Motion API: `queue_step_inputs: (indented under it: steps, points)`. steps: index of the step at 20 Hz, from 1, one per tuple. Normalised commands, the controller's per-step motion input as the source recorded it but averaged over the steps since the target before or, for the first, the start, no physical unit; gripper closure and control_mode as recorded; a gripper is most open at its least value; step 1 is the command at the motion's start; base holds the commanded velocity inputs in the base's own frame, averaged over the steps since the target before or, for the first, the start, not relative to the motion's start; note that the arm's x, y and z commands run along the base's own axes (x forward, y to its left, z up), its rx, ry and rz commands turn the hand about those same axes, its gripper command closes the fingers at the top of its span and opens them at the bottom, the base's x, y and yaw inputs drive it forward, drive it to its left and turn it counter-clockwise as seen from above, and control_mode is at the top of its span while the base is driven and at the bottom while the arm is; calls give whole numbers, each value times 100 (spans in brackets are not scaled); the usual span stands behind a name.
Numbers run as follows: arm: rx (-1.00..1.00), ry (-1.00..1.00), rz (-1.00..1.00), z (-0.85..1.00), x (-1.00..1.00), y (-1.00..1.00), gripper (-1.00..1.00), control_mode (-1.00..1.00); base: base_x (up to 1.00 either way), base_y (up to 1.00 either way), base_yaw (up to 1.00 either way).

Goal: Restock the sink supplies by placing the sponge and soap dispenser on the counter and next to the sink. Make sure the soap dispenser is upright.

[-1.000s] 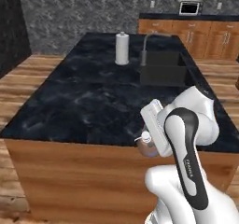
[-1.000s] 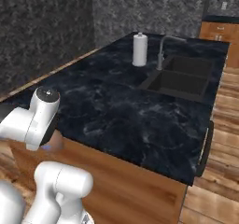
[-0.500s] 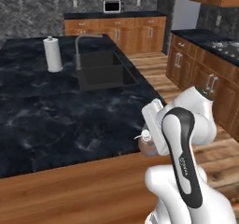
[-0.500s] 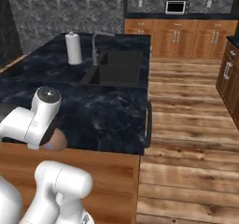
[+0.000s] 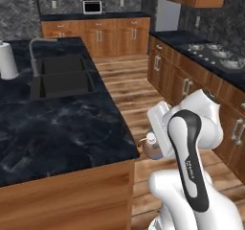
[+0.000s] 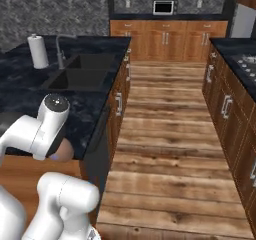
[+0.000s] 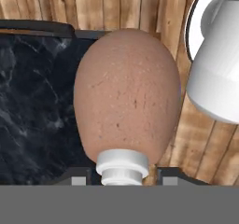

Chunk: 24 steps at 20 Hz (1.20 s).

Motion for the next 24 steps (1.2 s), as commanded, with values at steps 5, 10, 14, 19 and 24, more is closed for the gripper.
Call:
queue_step_inputs:
  steps: [5, 10, 14, 19, 24]
  points:
    - [0, 0, 0, 0, 0, 0, 100, 100, 61, -100, 3]
    - [0, 0, 0, 0, 0, 0, 100, 100, 94, -98, 23]
    - [0, 0, 0, 0, 0, 0, 100, 100, 100, -76, 40]
    - [0, 0, 0, 0, 0, 0, 100, 100, 100, -33, 58]
    - [0, 0, 0, 0, 0, 0, 100, 100, 97, -4, 70]
